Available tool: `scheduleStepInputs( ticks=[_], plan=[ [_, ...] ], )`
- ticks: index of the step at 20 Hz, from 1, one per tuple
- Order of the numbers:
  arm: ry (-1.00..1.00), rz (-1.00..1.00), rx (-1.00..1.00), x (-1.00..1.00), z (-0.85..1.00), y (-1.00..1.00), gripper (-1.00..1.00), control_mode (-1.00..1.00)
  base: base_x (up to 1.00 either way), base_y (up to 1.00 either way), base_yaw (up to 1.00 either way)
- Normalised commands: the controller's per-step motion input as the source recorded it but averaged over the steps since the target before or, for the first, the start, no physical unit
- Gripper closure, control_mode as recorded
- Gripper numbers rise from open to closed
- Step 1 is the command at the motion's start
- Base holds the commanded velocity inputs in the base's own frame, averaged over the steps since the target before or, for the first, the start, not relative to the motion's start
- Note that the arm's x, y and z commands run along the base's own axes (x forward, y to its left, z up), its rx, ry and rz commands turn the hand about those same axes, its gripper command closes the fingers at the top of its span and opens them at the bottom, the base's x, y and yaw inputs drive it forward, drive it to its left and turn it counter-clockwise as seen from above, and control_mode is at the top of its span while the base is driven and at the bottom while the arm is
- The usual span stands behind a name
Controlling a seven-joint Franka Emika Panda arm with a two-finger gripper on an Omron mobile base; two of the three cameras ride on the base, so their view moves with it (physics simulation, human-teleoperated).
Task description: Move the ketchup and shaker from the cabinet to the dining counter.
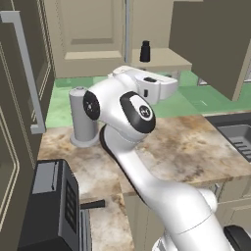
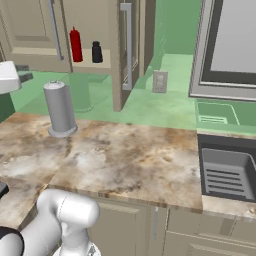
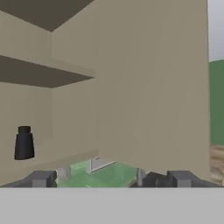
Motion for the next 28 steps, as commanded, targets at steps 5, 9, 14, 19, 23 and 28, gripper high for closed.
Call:
scheduleStepInputs(
  ticks=[5, 9, 14, 19, 23, 28],
  plan=[
    [-0.07, 0.05, 0.00, 0.28, 0.00, 0.18, -1.00, -1.00, 0.00, 0.00, 0.00],
    [-0.09, 0.08, 0.00, 0.35, 0.00, 0.09, -1.00, -1.00, 0.00, 0.00, 0.00],
    [-0.10, 0.07, 0.00, 0.36, 0.00, 0.17, -1.00, -1.00, 0.00, 0.00, 0.00],
    [-0.05, 0.04, 0.00, 0.27, 0.04, -0.01, -1.00, -1.00, 0.00, 0.00, 0.00],
    [0.00, 0.02, -0.04, 0.25, 0.12, 0.00, -1.00, -1.00, 0.00, 0.00, 0.00],
    [0.00, 0.09, -0.03, 0.35, 0.06, 0.00, -1.00, -1.00, 0.00, 0.00, 0.00]
  ],
)
